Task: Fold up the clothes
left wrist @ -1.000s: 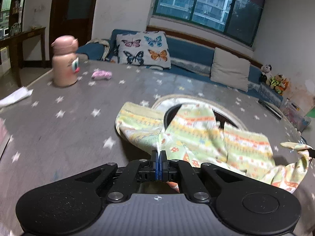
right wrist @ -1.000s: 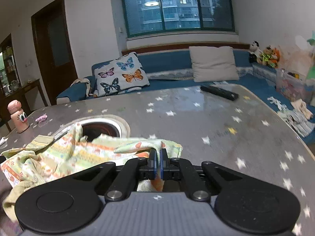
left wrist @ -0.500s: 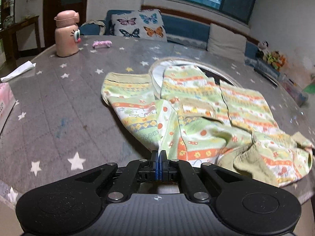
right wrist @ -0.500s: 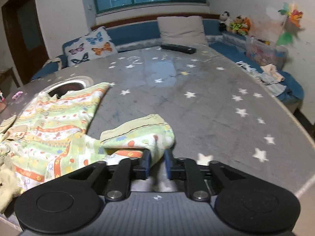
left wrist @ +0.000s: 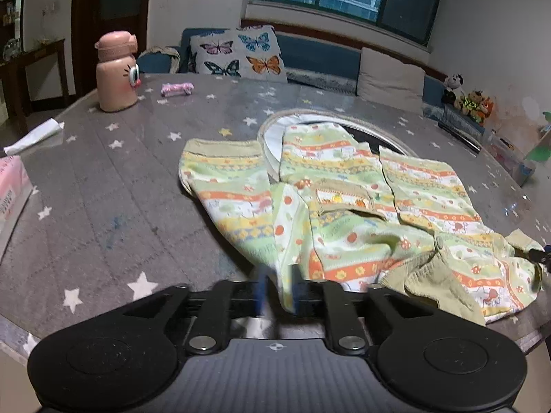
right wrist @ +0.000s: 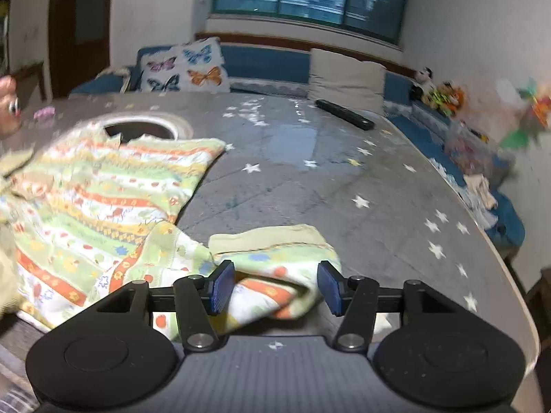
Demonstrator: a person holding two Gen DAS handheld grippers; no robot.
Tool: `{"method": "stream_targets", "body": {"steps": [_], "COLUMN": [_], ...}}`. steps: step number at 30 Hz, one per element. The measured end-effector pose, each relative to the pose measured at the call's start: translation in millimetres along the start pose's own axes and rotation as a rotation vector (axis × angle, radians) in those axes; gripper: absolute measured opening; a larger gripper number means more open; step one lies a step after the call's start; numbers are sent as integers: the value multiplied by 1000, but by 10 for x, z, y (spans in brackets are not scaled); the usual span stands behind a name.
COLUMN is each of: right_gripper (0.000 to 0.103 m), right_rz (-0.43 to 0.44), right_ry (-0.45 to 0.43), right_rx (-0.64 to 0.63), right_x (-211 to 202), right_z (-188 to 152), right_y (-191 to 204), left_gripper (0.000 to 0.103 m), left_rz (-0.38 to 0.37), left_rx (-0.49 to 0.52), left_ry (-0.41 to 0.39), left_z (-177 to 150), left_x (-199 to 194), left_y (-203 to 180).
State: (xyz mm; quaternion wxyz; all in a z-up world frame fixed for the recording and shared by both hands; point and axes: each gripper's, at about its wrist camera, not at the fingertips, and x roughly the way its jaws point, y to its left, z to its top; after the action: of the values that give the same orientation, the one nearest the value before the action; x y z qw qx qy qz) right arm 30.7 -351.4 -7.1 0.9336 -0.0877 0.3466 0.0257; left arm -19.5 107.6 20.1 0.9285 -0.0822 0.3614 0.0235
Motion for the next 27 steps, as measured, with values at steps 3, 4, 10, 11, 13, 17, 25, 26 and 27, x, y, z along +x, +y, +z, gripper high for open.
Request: {"method": "stream_targets", "body": {"steps": [3, 4, 10, 11, 13, 17, 25, 26, 27], "right_gripper": [62, 62, 62, 63, 67, 68, 66, 64, 59], "right_rz": [-44, -63, -196, -206, -218, -267, -264, -241, -220], "right_ry": [18, 15, -50, -59, -70, -41, -22, -18, -7], "right_rx": [-59, -74, 1, 39, 118, 236, 317, 320, 319], "right_x": [186, 231, 161, 112, 9, -151, -358, -339, -304], "right_z": [15, 17, 53, 44, 2, -179, -409, -394, -387], "right_y": [95, 111, -155, -249, -450, -744, -945, -949, -947], "left_gripper": [44, 47, 57, 58, 59, 64, 68, 68, 68], "left_rz": [13, 13, 25, 23, 20, 13, 8, 10, 12], "left_rx": [14, 18, 40, 43, 53, 82, 119, 121, 123], "left_ry": [-21, -26, -48, -49, -51, -55, -50, -50, -50], "left_z": [38, 51, 129, 140, 153, 164, 206, 205, 202], "left_x": [-18, -21, 28, 43, 68, 101, 174, 177, 180], "left_y": [-12, -16, -73, -86, -122, -208, -313, -319, -323]}}
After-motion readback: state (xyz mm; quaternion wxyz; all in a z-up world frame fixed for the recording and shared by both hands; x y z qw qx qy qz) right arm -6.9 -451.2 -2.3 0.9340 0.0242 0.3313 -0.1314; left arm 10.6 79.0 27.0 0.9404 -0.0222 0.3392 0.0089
